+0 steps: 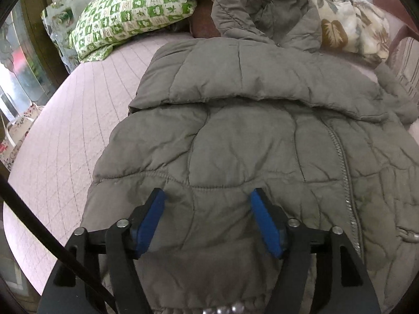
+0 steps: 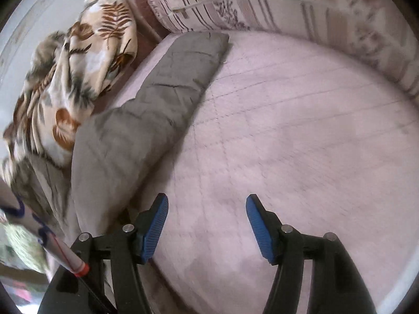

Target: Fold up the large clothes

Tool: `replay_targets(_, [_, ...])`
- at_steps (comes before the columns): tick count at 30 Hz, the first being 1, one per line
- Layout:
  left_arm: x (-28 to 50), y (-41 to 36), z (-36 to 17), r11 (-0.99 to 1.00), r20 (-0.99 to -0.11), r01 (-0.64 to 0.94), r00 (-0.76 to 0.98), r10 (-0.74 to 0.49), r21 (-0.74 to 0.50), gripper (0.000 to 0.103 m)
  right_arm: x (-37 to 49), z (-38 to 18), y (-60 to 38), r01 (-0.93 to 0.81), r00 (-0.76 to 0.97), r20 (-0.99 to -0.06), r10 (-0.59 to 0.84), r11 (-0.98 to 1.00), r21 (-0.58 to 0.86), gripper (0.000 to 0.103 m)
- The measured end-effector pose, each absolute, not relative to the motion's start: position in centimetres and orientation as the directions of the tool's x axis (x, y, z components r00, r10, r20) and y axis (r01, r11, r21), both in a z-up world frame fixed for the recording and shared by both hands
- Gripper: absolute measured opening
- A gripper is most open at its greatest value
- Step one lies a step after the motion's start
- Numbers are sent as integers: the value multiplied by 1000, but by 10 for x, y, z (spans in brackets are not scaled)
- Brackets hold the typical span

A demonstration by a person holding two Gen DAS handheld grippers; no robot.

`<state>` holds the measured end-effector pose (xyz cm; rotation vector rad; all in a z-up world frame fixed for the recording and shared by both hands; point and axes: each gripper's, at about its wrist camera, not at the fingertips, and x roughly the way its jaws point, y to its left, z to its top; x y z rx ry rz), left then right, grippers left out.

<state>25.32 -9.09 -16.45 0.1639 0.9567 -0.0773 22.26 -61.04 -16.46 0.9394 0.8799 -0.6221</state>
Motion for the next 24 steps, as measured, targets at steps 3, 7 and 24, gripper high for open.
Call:
replay_targets(3, [257,-95,-168,984,-804,123,594,34,132,78,244,-178,-627,762,556,-830,-47,429,486,67])
replay_targets(7, [259,-102,-173,978,-781,111,620,70,175,82,279,-195,-645,738,586,-810,-18,424,525,67])
replay_targets(24, [264,-105,-175,977,-776,101,625,84,187,87,330,-142,-697,753,574,-804,-156,488,442,9])
